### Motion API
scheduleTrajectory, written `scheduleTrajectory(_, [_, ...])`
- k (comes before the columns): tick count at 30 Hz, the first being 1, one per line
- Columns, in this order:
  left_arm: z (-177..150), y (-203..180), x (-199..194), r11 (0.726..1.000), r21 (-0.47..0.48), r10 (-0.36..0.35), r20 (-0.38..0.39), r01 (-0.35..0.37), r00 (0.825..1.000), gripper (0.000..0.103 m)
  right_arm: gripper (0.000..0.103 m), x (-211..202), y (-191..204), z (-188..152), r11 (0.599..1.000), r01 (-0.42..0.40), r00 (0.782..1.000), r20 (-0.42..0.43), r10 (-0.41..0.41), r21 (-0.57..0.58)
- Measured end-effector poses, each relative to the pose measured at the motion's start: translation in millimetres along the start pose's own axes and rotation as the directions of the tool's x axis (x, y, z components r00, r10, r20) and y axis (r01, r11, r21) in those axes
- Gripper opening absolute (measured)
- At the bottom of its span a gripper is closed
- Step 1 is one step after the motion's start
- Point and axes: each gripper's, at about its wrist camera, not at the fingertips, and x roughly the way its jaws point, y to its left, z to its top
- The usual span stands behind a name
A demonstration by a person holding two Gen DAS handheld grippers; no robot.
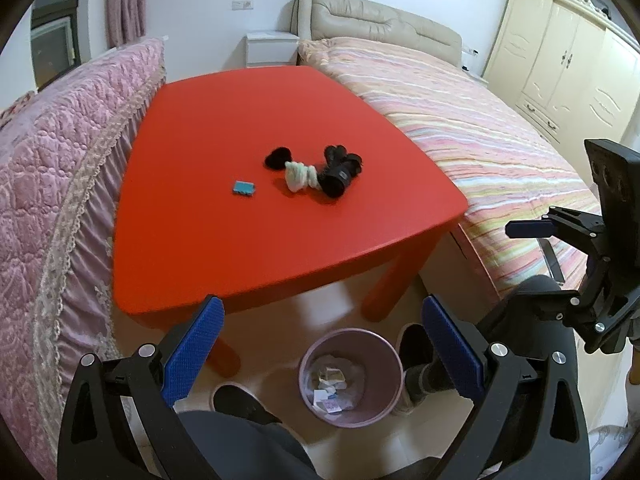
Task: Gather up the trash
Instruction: 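Move both open grippers back over the table toward the remaining items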
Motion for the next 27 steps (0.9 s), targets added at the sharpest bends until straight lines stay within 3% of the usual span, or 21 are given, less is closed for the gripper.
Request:
scheduleTrajectory(12, [51,34,18,0.999,0.023,0.045,0.011,-0.045,0.999,0.095,0.1,21,-25,65,0.997,0.064,0.998,0.006,-0.064,-0.039])
scheduleTrajectory(27, [99,73,97,0.996,0.056,0.074,-0.114,-0.068,0.991,0.095,0.1,99,-43,121,0.993,0.082,0.992,-0.086,-0.089,-0.083])
